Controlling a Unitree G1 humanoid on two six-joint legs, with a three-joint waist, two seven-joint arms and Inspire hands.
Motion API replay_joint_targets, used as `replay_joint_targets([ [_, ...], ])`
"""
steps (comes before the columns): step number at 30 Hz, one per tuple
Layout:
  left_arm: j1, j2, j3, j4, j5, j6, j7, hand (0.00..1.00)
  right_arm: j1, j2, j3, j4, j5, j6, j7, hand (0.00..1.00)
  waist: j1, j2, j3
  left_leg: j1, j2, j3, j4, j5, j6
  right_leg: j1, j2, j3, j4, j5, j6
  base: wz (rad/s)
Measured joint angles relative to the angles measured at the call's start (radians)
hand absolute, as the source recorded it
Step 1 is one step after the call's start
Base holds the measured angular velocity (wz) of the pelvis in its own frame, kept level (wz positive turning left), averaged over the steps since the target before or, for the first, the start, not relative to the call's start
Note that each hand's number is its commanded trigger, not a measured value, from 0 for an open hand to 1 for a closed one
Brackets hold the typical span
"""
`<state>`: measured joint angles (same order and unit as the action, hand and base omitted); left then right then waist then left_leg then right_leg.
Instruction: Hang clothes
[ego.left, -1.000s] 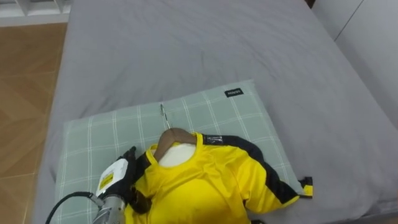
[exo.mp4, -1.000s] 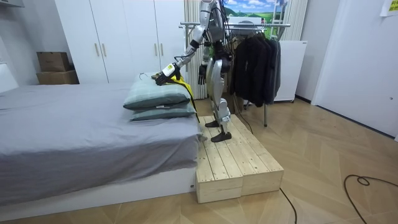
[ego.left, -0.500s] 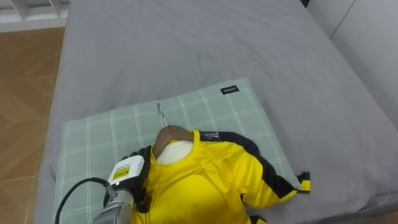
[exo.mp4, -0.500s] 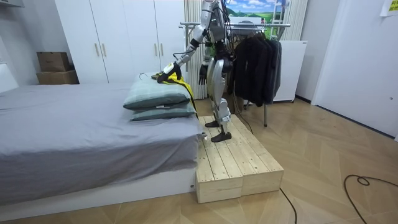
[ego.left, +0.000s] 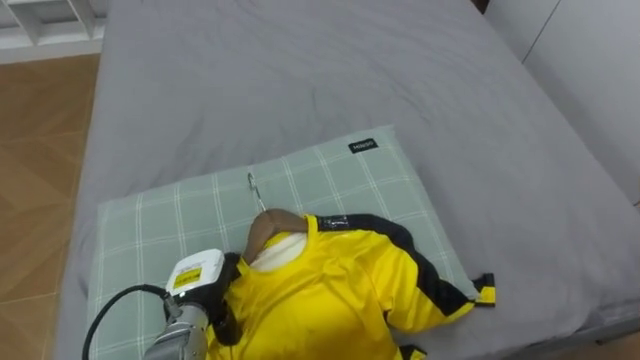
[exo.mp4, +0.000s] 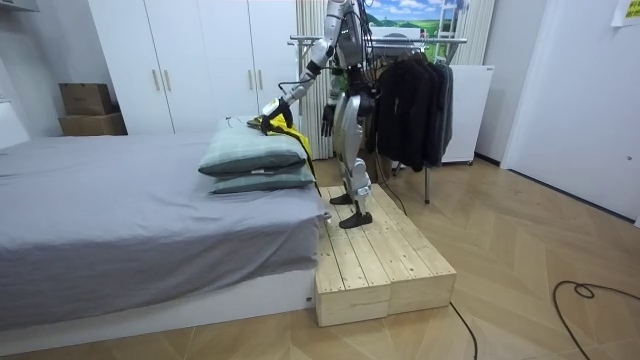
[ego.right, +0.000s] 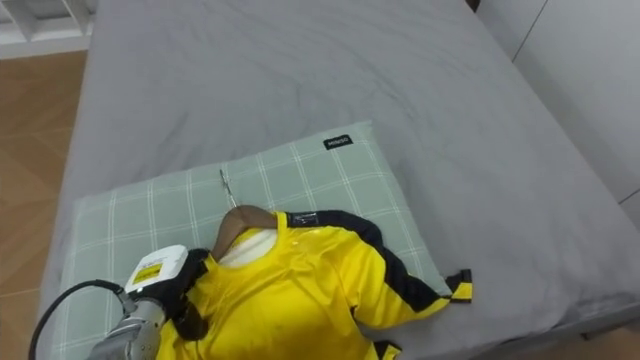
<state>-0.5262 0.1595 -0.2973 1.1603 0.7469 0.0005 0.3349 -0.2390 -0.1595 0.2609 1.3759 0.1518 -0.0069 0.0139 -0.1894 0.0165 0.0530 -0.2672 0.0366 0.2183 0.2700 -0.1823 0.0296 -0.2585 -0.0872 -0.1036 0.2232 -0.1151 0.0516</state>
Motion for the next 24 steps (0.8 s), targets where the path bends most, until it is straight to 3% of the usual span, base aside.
replay_joint_targets([
  [24,0.024,-0.013,-0.022,0.017,0.002,0.005,0.008,1.00,-0.016,-0.001,0.032,0.000,0.000,0.013,0.011,0.00,0.001,-0.008,-0.0036,-0.006,0.003,0.013,-0.001,0.012,-0.001,-0.023,0.002,0.012,0.018,0.005,-0.007,-0.01],
])
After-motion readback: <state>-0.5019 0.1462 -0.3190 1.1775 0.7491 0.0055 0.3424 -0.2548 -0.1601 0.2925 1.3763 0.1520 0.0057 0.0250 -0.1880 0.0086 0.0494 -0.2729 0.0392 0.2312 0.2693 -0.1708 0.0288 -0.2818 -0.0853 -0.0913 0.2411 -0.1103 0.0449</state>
